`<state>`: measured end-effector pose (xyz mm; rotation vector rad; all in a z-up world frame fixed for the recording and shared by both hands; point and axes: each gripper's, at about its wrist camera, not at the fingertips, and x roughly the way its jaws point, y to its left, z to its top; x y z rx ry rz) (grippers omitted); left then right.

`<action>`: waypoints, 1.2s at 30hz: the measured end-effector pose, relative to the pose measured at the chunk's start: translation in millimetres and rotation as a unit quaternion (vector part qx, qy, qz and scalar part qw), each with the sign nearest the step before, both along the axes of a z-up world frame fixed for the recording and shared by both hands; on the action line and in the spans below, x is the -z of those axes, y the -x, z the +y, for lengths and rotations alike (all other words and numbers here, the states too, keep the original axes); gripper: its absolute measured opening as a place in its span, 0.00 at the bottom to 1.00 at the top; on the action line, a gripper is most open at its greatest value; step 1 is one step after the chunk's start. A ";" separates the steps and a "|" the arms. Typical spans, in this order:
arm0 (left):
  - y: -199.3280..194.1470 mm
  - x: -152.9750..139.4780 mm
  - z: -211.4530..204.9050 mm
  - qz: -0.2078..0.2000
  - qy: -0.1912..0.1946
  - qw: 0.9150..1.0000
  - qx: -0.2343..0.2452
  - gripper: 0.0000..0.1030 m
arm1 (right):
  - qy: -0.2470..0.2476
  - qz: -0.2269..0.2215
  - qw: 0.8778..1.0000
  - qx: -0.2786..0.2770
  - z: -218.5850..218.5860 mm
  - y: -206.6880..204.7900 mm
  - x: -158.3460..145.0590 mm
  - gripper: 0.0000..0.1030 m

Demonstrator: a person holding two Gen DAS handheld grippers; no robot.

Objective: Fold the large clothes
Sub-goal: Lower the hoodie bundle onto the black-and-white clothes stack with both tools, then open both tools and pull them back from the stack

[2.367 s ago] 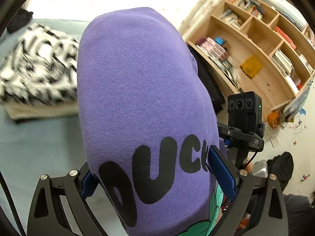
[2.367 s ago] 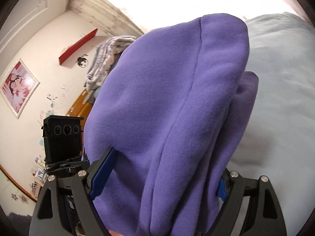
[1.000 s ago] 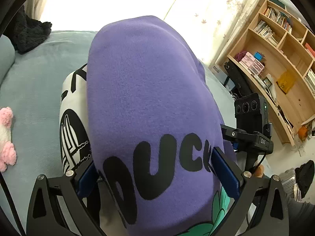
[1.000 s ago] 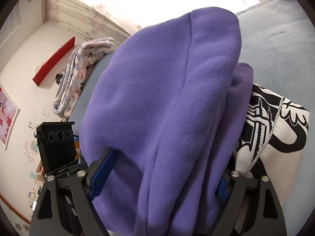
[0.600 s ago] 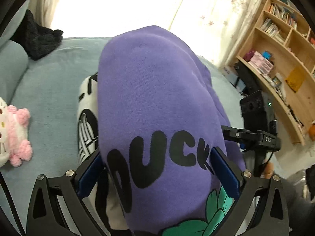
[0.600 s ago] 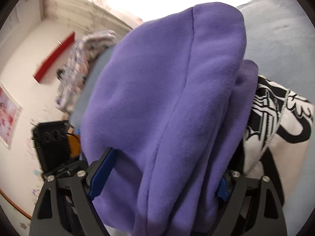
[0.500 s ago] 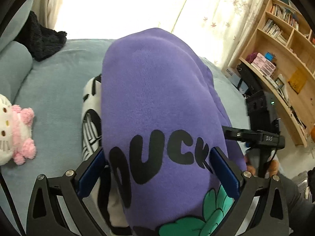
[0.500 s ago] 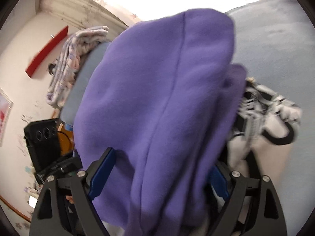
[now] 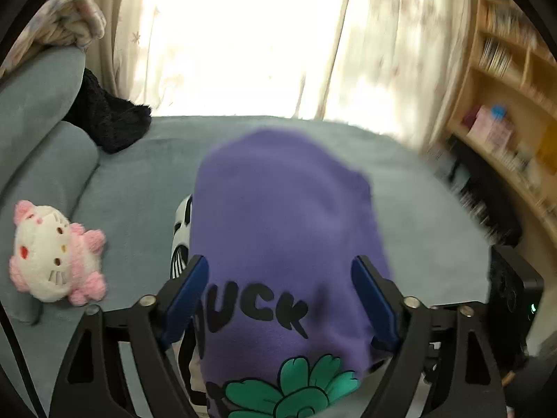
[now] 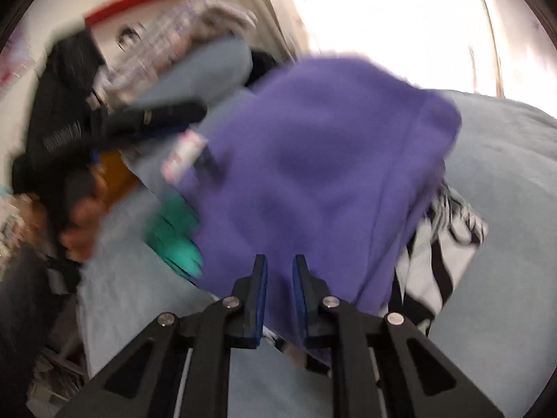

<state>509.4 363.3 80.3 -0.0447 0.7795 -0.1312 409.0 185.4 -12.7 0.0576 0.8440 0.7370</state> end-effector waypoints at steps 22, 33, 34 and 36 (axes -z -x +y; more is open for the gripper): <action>-58.6 19.4 20.0 0.033 0.023 0.993 -0.112 0.90 | -0.013 0.031 0.989 0.144 -27.5 -131.2 -9.5 0.03; -40.0 14.8 17.2 0.039 0.038 0.991 -0.122 0.92 | 0.002 0.053 0.987 0.154 -50.5 -101.1 -0.2 0.03; -34.6 12.2 15.1 0.042 0.034 0.991 -0.122 0.92 | 0.005 0.055 0.987 0.153 -52.3 -95.2 -5.1 0.03; -18.8 4.2 10.0 0.040 0.029 0.991 -0.122 0.92 | 0.006 0.059 0.987 0.149 -59.5 -79.8 -13.5 0.03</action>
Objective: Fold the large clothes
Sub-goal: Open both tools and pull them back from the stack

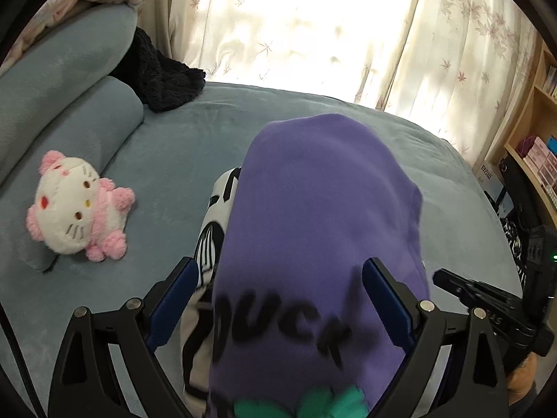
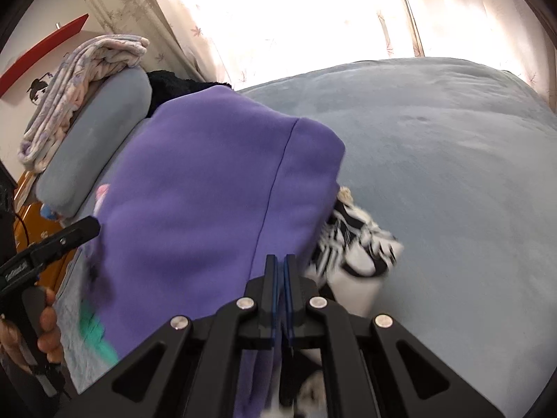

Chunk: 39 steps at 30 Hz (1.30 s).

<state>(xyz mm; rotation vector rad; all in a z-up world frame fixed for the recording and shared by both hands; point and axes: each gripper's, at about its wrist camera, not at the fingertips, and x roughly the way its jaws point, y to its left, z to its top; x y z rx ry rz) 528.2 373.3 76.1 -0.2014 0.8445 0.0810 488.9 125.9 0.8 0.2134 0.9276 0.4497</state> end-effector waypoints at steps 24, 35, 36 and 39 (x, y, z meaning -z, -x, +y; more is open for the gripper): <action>299.2 -97.1 -170.4 -0.049 0.010 0.997 0.067 0.92 | -0.004 -0.071 0.997 -0.035 -107.1 304.8 -142.1 0.35; 396.4 -42.3 -237.4 -0.069 0.003 0.996 0.064 0.99 | 0.041 -0.064 0.997 0.008 -159.9 401.6 -70.3 0.66; 401.6 -35.4 -241.4 -0.065 0.006 0.996 0.064 0.99 | 0.044 -0.058 0.997 0.011 -163.0 409.8 -58.7 0.70; 416.4 -8.6 -257.6 -0.047 -0.002 0.997 0.068 0.99 | 0.043 -0.041 0.998 0.024 -171.4 426.9 -31.6 0.74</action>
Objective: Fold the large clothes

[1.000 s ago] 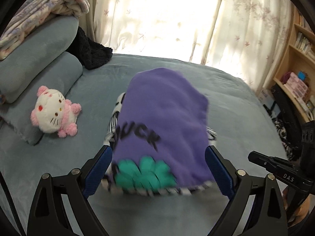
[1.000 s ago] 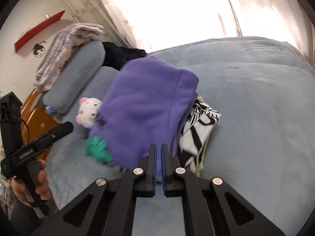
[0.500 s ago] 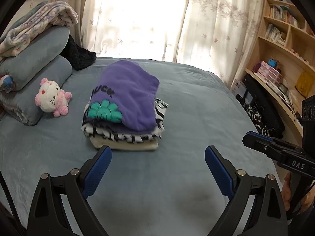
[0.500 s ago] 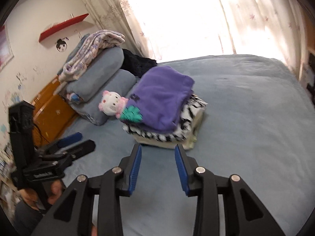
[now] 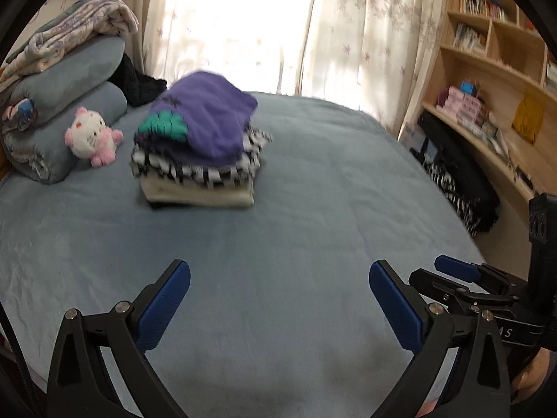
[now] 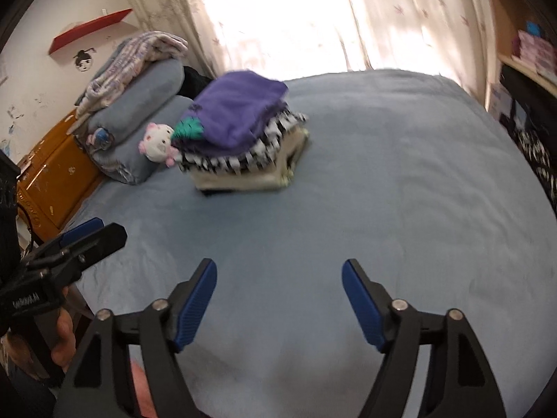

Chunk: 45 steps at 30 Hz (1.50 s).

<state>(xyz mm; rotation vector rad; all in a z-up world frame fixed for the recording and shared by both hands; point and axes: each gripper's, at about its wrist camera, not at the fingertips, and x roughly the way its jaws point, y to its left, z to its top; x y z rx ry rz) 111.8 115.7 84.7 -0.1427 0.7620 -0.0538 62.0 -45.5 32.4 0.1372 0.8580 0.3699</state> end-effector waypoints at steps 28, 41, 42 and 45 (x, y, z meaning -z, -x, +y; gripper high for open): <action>37.8 83.1 -37.1 0.076 -0.044 0.995 -0.054 0.99 | 0.019 0.015 0.998 0.053 -13.5 61.2 55.8 0.91; 43.6 80.6 -39.9 0.067 -0.052 0.995 -0.059 0.99 | 0.027 0.003 0.998 0.054 -14.6 63.8 52.3 0.91; 43.3 81.0 -39.9 0.068 -0.053 0.994 -0.060 0.99 | 0.026 0.005 0.998 0.053 -14.8 63.6 52.5 0.91; 42.7 81.0 -40.1 0.071 -0.052 0.994 -0.062 0.99 | 0.027 0.006 0.998 0.054 -13.6 64.3 52.3 0.91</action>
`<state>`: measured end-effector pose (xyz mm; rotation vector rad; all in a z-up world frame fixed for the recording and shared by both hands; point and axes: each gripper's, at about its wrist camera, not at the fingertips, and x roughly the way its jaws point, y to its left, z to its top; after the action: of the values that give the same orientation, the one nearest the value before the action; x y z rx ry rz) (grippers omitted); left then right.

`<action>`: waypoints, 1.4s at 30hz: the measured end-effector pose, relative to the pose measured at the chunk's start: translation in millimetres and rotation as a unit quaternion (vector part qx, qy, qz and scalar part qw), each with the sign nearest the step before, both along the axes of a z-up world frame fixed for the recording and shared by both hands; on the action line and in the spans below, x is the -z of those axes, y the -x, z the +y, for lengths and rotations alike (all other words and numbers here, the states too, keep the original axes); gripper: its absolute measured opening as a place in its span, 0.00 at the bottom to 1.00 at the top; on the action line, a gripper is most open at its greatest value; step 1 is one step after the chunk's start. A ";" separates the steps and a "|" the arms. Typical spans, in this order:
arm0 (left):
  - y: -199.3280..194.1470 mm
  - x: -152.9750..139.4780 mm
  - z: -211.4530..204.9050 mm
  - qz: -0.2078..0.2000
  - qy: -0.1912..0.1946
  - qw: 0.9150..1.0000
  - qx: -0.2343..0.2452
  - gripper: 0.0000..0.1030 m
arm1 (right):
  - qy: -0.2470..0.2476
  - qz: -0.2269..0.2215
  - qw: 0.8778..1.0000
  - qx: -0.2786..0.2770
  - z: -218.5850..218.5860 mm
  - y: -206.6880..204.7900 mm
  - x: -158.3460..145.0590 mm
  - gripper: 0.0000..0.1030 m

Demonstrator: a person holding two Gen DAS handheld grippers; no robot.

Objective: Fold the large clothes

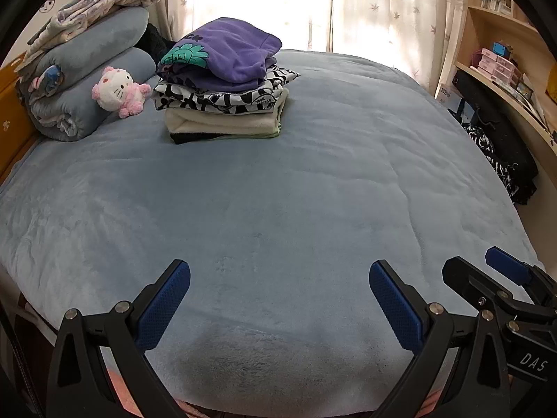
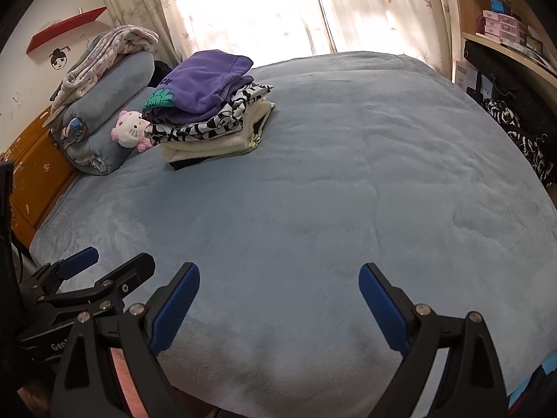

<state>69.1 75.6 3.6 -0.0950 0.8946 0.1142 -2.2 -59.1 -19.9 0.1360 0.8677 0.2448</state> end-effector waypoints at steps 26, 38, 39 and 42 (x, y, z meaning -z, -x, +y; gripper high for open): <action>-7.5 3.4 -3.0 0.005 -0.010 1.000 0.000 0.99 | -0.005 0.013 1.000 0.004 -4.0 -6.6 6.5 0.91; -9.1 4.4 -3.1 0.007 -0.010 1.000 0.001 0.99 | -0.009 0.016 1.000 0.007 -4.0 -7.8 9.2 0.91; -8.5 4.4 -3.2 0.007 -0.010 1.000 0.001 0.99 | -0.009 0.016 1.000 0.007 -3.5 -7.7 9.6 0.91; -8.8 4.7 -3.4 0.006 -0.011 1.000 0.002 0.99 | -0.009 0.016 1.000 0.008 -2.9 -7.7 9.9 0.91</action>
<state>77.9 72.2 -1.0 -0.0732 0.9061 0.1214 5.4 -62.1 -29.8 0.1642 0.8964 0.2369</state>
